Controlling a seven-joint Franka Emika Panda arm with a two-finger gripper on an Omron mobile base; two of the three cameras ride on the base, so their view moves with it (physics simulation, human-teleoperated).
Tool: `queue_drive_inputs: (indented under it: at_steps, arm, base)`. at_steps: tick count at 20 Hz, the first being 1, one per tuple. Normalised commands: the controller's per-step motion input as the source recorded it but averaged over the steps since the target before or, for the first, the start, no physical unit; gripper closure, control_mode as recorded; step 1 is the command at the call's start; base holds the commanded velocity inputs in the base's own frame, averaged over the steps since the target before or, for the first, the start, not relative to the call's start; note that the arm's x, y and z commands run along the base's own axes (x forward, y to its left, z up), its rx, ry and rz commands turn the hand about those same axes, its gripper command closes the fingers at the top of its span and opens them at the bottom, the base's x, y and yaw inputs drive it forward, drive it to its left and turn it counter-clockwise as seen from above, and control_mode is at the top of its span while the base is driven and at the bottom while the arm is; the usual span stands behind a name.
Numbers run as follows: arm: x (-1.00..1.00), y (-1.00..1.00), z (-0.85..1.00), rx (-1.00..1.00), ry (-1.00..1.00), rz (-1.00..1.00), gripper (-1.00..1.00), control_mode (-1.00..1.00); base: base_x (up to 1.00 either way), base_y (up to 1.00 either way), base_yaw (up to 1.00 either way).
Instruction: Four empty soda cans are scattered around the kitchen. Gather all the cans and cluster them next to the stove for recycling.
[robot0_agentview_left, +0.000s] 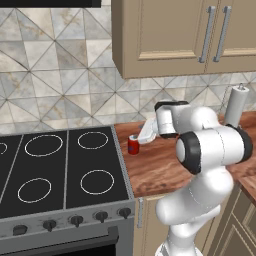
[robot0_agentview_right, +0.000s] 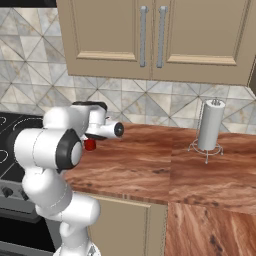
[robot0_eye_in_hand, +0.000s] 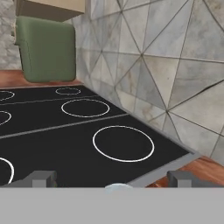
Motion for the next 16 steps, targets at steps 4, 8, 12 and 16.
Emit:
queue_drive_inputs:
  at_steps: [4, 8, 12, 16]
  arm:
    - [-0.14, -0.02, 0.22, 0.00, 0.00, -0.03, -1.00, -1.00]
    - [-0.25, -0.08, 0.25, 0.00, 0.00, -0.03, -1.00, -1.00]
    - [-0.29, -0.09, 0.30, -0.01, 0.00, -0.03, -1.00, -1.00]
    - [-0.34, -0.07, 0.33, -0.02, 0.00, -0.04, -1.00, -1.00]
  base:
    - [0.00, 0.00, 0.00]
    - [0.00, 0.00, 0.00]
    - [0.00, 0.00, 0.00]
    - [0.00, 0.00, 0.00]
